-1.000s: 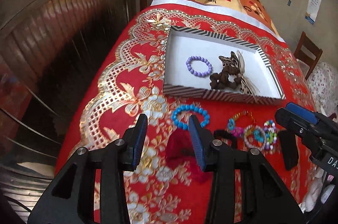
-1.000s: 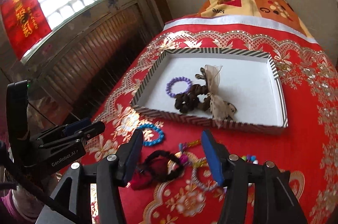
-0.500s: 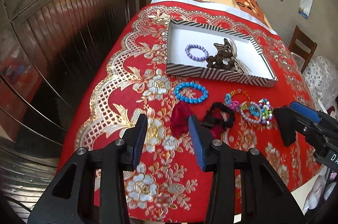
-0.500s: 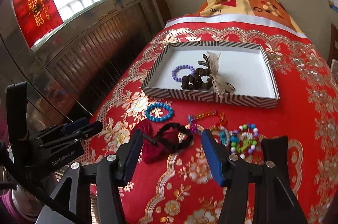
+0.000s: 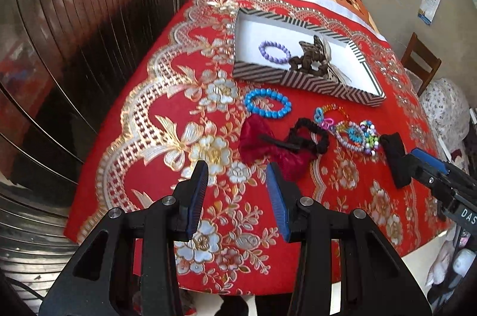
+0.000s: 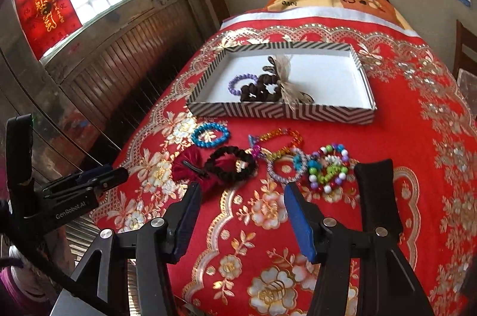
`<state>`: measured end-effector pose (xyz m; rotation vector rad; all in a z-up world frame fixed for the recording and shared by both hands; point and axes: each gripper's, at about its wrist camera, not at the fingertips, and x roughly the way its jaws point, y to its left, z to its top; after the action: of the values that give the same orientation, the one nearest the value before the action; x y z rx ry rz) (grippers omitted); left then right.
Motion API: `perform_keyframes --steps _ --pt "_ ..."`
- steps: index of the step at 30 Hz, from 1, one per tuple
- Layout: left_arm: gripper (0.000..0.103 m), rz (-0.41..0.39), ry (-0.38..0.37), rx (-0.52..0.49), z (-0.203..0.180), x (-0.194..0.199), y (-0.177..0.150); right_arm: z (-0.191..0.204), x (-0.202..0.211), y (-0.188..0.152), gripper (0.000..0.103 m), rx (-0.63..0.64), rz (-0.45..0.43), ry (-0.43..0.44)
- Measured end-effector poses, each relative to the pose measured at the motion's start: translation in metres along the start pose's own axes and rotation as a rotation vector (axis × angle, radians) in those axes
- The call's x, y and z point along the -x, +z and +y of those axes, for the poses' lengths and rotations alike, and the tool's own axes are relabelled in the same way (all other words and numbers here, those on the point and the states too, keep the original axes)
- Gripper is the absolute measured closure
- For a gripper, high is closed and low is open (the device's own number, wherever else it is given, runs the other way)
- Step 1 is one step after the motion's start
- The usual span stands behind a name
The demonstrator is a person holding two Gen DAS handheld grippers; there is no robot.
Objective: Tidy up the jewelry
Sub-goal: 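Withdraw both tools from the box toward the remaining jewelry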
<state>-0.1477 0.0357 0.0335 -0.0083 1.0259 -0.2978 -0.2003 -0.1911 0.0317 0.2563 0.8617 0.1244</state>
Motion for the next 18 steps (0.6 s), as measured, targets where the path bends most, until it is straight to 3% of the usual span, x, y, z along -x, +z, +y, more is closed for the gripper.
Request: perform_keyframes --steps 9,18 --pt "0.063 0.076 -0.081 0.058 0.006 -0.017 -0.001 -0.006 -0.012 -0.005 0.048 0.018 0.031 0.035" --pt "0.058 0.088 -0.109 0.084 0.001 -0.038 0.028 -0.002 -0.043 -0.001 0.048 0.042 0.078 0.079"
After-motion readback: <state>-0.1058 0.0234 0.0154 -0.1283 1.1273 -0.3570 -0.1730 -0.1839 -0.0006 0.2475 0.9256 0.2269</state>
